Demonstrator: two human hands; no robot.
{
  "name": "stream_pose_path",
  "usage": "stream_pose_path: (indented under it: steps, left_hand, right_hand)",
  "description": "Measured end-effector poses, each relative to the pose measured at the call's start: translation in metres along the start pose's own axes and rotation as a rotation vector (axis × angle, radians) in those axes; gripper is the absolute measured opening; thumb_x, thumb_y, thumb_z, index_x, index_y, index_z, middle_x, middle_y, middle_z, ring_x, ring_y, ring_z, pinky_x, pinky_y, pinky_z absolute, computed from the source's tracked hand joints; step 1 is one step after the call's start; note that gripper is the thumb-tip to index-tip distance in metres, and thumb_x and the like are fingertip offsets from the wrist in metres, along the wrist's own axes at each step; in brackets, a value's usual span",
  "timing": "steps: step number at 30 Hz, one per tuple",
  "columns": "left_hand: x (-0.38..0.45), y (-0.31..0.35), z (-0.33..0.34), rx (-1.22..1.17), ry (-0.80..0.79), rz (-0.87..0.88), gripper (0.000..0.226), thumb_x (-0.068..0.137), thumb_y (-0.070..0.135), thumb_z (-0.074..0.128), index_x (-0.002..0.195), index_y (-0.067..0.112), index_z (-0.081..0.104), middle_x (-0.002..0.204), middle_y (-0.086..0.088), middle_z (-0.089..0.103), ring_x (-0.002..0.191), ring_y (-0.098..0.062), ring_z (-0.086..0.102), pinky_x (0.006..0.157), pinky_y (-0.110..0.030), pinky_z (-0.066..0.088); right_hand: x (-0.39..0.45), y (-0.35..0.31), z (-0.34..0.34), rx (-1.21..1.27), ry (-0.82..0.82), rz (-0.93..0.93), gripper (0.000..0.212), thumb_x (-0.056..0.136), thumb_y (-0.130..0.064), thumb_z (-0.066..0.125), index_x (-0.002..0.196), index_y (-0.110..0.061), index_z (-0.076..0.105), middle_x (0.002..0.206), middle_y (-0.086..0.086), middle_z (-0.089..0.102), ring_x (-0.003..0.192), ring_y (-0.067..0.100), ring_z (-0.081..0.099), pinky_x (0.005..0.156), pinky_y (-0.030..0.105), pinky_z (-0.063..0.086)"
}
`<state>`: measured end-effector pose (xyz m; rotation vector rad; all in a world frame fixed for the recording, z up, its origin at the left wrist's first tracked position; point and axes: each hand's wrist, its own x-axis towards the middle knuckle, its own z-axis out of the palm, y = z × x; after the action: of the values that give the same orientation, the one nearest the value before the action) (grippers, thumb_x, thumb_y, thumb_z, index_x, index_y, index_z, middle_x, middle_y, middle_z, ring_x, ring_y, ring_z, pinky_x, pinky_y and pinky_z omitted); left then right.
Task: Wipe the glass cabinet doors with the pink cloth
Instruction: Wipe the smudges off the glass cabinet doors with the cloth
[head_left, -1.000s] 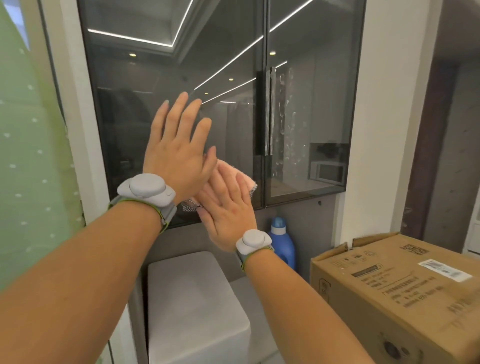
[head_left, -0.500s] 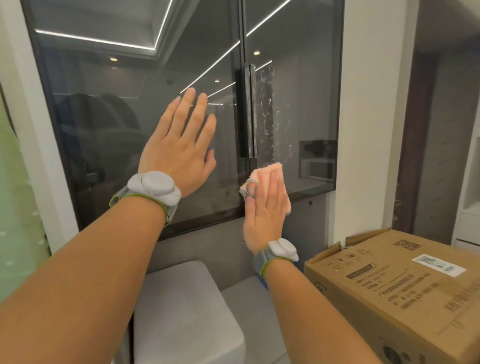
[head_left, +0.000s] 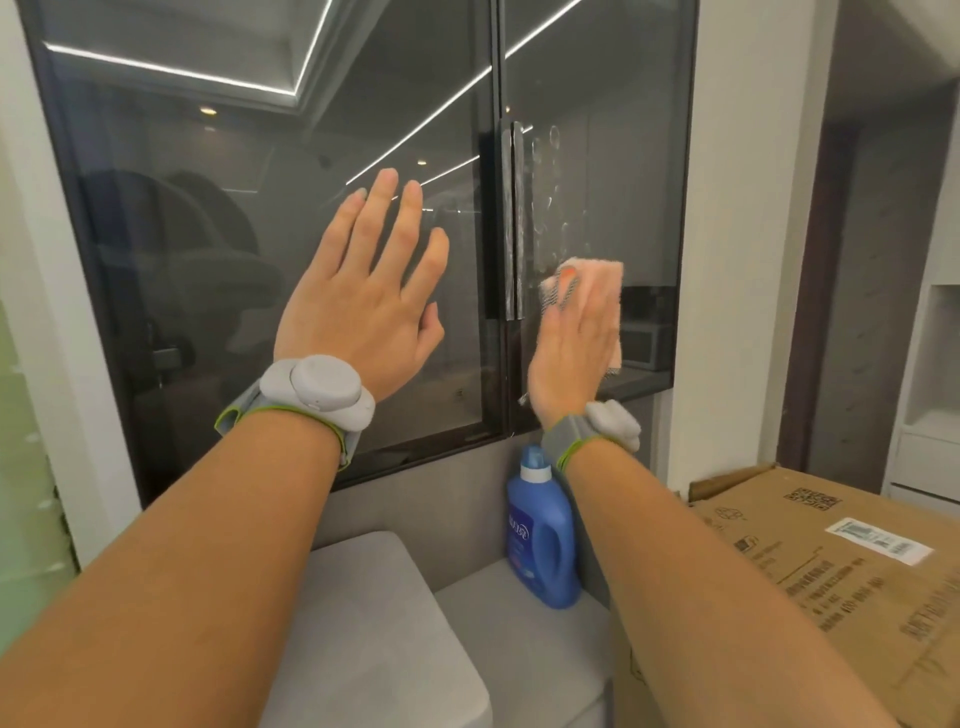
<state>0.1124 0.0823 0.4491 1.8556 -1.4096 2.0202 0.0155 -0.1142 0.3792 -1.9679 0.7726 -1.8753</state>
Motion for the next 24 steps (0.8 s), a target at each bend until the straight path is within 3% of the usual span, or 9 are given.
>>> stream_pose_path:
  steps: [2, 4, 8, 10, 14, 17, 20, 22, 24]
  left_hand:
    - [0.000, 0.000, 0.001, -0.015, 0.007, 0.002, 0.058, 0.106, 0.035, 0.034, 0.154, 0.004, 0.034, 0.168, -0.029, 0.021, 0.159, -0.048, 0.012, 0.130, -0.058, 0.015]
    - [-0.001, 0.000, 0.000, -0.027, 0.014, -0.001, 0.057, 0.105, 0.035, 0.034, 0.154, 0.004, 0.035, 0.168, -0.029, 0.021, 0.159, -0.048, 0.012, 0.130, -0.058, 0.014]
    - [0.000, 0.001, 0.000, -0.031, 0.021, 0.007, 0.055, 0.105, 0.033, 0.033, 0.153, 0.008, 0.038, 0.168, -0.029, 0.023, 0.158, -0.048, 0.014, 0.129, -0.058, 0.015]
    - [0.001, 0.001, 0.001, -0.031, 0.037, -0.001, 0.053, 0.104, 0.032, 0.034, 0.151, 0.008, 0.041, 0.167, -0.029, 0.025, 0.158, -0.048, 0.016, 0.129, -0.058, 0.016]
    - [0.000, 0.001, 0.002, -0.044, 0.057, -0.004, 0.052, 0.103, 0.032, 0.035, 0.149, 0.007, 0.043, 0.166, -0.029, 0.027, 0.158, -0.048, 0.017, 0.129, -0.058, 0.019]
    - [-0.001, 0.002, 0.002, -0.041, 0.050, -0.010, 0.051, 0.103, 0.031, 0.035, 0.147, 0.007, 0.045, 0.166, -0.029, 0.028, 0.157, -0.048, 0.019, 0.129, -0.058, 0.019]
    - [0.001, 0.001, 0.003, -0.033, 0.057, 0.008, 0.049, 0.103, 0.031, 0.035, 0.146, 0.009, 0.046, 0.166, -0.029, 0.028, 0.157, -0.049, 0.019, 0.128, -0.059, 0.019]
    - [0.000, 0.000, 0.004, -0.040, 0.065, 0.011, 0.049, 0.103, 0.031, 0.035, 0.147, 0.011, 0.045, 0.166, -0.030, 0.027, 0.157, -0.049, 0.017, 0.128, -0.059, 0.019]
    - [-0.001, -0.001, 0.006, -0.042, 0.055, 0.015, 0.050, 0.104, 0.032, 0.034, 0.149, 0.012, 0.043, 0.166, -0.030, 0.025, 0.157, -0.049, 0.015, 0.128, -0.060, 0.018]
  right_hand:
    - [-0.024, 0.016, 0.004, -0.075, -0.097, -0.205, 0.060, 0.110, -0.029, 0.025, 0.164, -0.015, 0.001, 0.172, 0.010, -0.010, 0.161, 0.028, -0.007, 0.132, 0.045, -0.002]
    - [-0.040, 0.039, 0.002, -0.069, -0.122, -0.269, 0.062, 0.110, -0.029, 0.025, 0.164, -0.016, -0.003, 0.171, 0.000, -0.016, 0.161, 0.023, -0.009, 0.131, 0.041, -0.004]
    - [-0.025, 0.027, 0.001, 0.016, -0.050, 0.146, 0.066, 0.103, -0.039, 0.017, 0.165, -0.019, 0.002, 0.174, 0.003, -0.004, 0.161, 0.023, 0.000, 0.130, 0.052, 0.009]
    - [-0.011, 0.004, 0.001, 0.029, -0.001, 0.183, 0.068, 0.101, -0.042, 0.015, 0.164, -0.020, 0.006, 0.174, 0.007, 0.003, 0.161, 0.027, 0.007, 0.129, 0.055, 0.012]
    - [-0.025, 0.009, -0.004, -0.124, -0.113, -0.136, 0.060, 0.103, -0.051, 0.010, 0.158, -0.047, -0.015, 0.163, -0.024, -0.025, 0.158, 0.009, -0.017, 0.129, 0.044, -0.013]
    - [-0.036, 0.022, -0.010, -0.070, -0.172, -0.022, 0.053, 0.099, -0.062, 0.004, 0.145, -0.066, -0.022, 0.167, -0.026, -0.013, 0.158, 0.008, -0.016, 0.127, 0.046, -0.015]
    - [-0.027, 0.005, -0.014, 0.143, -0.096, 0.177, 0.062, 0.099, -0.064, 0.016, 0.159, -0.049, 0.014, 0.170, -0.013, 0.021, 0.160, 0.018, 0.010, 0.130, 0.053, 0.007]
    - [-0.026, -0.011, -0.017, 0.114, -0.047, 0.230, 0.048, 0.102, -0.055, 0.034, 0.150, -0.049, 0.037, 0.162, -0.012, 0.037, 0.153, 0.024, 0.028, 0.123, 0.057, 0.026]
    - [-0.024, -0.026, -0.019, 0.128, 0.023, 0.394, 0.037, 0.099, -0.050, 0.039, 0.135, -0.046, 0.046, 0.143, -0.004, 0.050, 0.138, 0.028, 0.044, 0.112, 0.057, 0.038]
